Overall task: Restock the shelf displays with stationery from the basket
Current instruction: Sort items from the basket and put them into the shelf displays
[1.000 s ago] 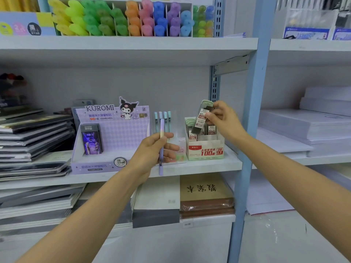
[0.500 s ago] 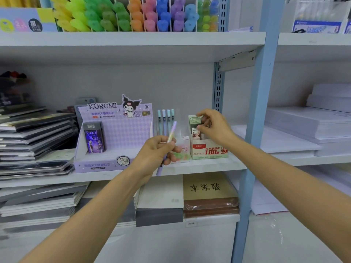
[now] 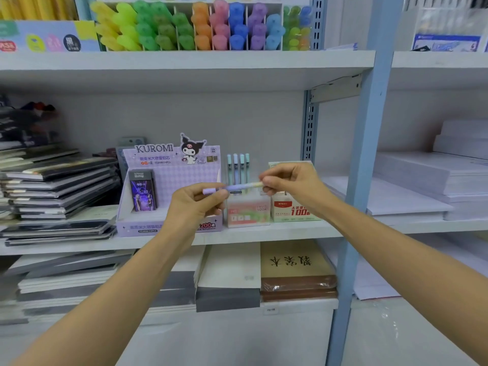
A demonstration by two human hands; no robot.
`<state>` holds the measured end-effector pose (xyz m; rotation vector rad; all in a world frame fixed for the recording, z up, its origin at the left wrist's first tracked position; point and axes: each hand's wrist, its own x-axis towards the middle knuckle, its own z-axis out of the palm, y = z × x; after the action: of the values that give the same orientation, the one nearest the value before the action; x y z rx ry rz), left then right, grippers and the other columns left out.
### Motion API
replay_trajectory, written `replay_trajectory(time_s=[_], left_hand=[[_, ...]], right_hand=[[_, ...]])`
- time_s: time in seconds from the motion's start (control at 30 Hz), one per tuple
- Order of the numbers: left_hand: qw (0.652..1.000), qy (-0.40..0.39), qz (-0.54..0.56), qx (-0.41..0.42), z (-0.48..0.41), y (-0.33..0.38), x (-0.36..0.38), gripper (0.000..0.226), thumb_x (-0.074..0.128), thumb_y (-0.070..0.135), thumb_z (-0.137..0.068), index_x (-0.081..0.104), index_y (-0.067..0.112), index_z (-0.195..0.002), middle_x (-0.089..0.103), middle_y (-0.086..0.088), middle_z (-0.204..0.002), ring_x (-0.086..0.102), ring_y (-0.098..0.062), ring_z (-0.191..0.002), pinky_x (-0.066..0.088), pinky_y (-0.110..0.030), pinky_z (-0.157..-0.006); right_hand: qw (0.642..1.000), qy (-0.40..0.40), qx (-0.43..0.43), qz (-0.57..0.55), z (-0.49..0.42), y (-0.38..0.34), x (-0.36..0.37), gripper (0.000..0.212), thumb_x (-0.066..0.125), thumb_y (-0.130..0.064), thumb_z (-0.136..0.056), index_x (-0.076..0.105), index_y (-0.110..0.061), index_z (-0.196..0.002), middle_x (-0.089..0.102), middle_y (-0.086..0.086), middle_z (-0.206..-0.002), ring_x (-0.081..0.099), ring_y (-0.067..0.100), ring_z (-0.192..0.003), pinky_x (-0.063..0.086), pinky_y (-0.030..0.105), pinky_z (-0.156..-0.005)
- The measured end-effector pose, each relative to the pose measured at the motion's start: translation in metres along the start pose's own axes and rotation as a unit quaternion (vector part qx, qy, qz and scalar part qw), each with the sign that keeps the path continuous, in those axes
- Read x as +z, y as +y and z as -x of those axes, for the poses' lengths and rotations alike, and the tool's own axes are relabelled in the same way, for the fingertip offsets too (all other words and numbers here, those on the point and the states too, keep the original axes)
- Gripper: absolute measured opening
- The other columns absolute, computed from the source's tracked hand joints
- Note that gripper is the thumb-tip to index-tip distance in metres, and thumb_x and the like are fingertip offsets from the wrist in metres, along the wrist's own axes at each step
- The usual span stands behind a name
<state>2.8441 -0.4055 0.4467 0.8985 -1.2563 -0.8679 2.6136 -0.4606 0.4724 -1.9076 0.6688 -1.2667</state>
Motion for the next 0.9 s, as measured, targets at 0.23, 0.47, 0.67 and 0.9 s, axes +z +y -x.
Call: replay_trajectory(time_s=[0.23, 0.47, 0.67, 0.9], left_hand=[[0.993, 0.011, 0.111, 0.028, 0.000, 0.002, 0.009, 0.017, 0.069, 0.007, -0.081, 0.071, 0.010, -0.098, 0.077, -0.001, -0.087, 0.072, -0.015, -0.083, 0.056, -0.020, -0.071], [0.996, -0.006, 0.003, 0.090, -0.002, 0.004, 0.020, 0.054, 0.077, 0.008, -0.079, 0.051, 0.017, -0.126, 0.076, -0.005, -0.084, 0.074, -0.020, -0.084, 0.058, -0.025, -0.073], [0.961, 0.024, -0.188, 0.199, -0.006, 0.000, 0.012, 0.036, 0.070, 0.020, -0.087, 0.055, 0.022, -0.120, 0.069, 0.006, -0.102, 0.065, -0.005, -0.092, 0.049, -0.017, -0.082], [0.769, -0.091, -0.559, 0.296, -0.001, -0.031, 0.001, 0.058, 0.061, 0.023, -0.093, 0.040, 0.014, -0.146, 0.041, -0.004, -0.150, 0.036, -0.021, -0.139, 0.024, -0.031, -0.113]], right_hand=[[0.993, -0.100, 0.021, 0.055, 0.005, -0.003, 0.021, 0.013, 0.068, -0.011, -0.088, 0.073, -0.004, -0.098, 0.074, 0.009, -0.087, 0.070, 0.018, -0.078, 0.055, 0.022, -0.070], [0.988, -0.049, -0.045, 0.136, -0.017, -0.032, 0.045, 0.021, 0.065, -0.020, -0.091, 0.072, -0.010, -0.108, 0.070, 0.006, -0.096, 0.064, 0.007, -0.080, 0.056, 0.023, -0.070], [0.991, 0.038, -0.064, 0.110, -0.038, -0.039, 0.031, 0.018, 0.055, -0.010, -0.097, 0.062, 0.002, -0.109, 0.069, 0.019, -0.096, 0.067, 0.016, -0.080, 0.057, 0.024, -0.074], [0.963, 0.193, -0.040, 0.182, -0.069, -0.021, -0.003, 0.013, 0.054, -0.011, -0.097, 0.061, -0.004, -0.106, 0.069, 0.012, -0.092, 0.067, 0.008, -0.072, 0.057, 0.019, -0.065]])
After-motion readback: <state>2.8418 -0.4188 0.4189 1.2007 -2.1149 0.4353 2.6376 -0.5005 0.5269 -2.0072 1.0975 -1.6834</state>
